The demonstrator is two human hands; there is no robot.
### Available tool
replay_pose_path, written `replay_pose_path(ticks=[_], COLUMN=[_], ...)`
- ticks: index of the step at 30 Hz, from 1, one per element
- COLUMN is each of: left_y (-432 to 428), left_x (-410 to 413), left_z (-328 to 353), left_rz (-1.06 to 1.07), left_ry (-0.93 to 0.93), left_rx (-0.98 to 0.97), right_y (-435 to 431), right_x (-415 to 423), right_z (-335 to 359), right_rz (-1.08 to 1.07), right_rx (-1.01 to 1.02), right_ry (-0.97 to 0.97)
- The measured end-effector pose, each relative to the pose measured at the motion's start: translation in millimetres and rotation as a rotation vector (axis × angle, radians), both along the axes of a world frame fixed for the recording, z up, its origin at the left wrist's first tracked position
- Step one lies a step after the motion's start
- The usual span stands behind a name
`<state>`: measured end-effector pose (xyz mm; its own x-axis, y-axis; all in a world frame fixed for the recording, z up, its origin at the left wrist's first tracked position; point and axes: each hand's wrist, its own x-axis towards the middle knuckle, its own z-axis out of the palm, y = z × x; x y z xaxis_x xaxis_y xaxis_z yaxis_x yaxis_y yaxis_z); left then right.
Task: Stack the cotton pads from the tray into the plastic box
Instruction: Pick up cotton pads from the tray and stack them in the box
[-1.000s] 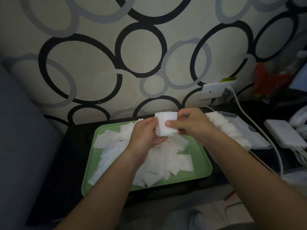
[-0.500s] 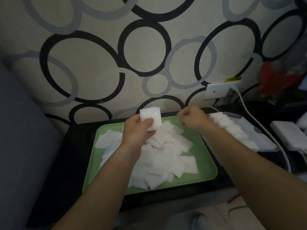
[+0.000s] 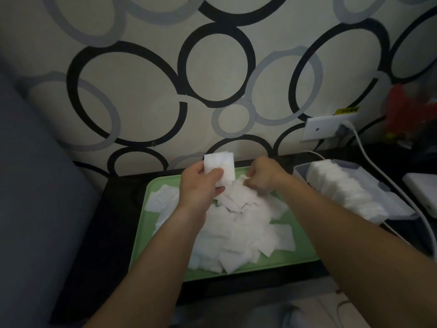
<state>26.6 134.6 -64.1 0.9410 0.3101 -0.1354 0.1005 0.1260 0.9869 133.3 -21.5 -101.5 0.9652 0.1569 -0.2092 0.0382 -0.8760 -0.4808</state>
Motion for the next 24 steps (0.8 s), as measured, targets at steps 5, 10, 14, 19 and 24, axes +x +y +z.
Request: replay_pose_path(ticks=[5,10,14,19,24], left_y=[7,8,5,-4,-10], left_x=[-3,-5,-9,-16,-18], left_z=[-1,-5,-7,0,5], left_rz=[-0.012,-0.019,-0.094,-0.227,-0.321], left_ry=[0.007,0.033,0.032,0.009,0.003], left_rx=[0.016,0.052,0.079,0.035,0.015], right_y=[-13,-31,-41,-34,-29], right_x=[-12,-47,-66,-80,-80], right_z=[13,51,76,79,74], right_rz=[-0.071,-0.031,0.106,0.203,0.090], right_rx=[0.354,0.689,0.870,0.862,0.797], right_ry=[-0.135,-0.116,0.035,0.135,0.090])
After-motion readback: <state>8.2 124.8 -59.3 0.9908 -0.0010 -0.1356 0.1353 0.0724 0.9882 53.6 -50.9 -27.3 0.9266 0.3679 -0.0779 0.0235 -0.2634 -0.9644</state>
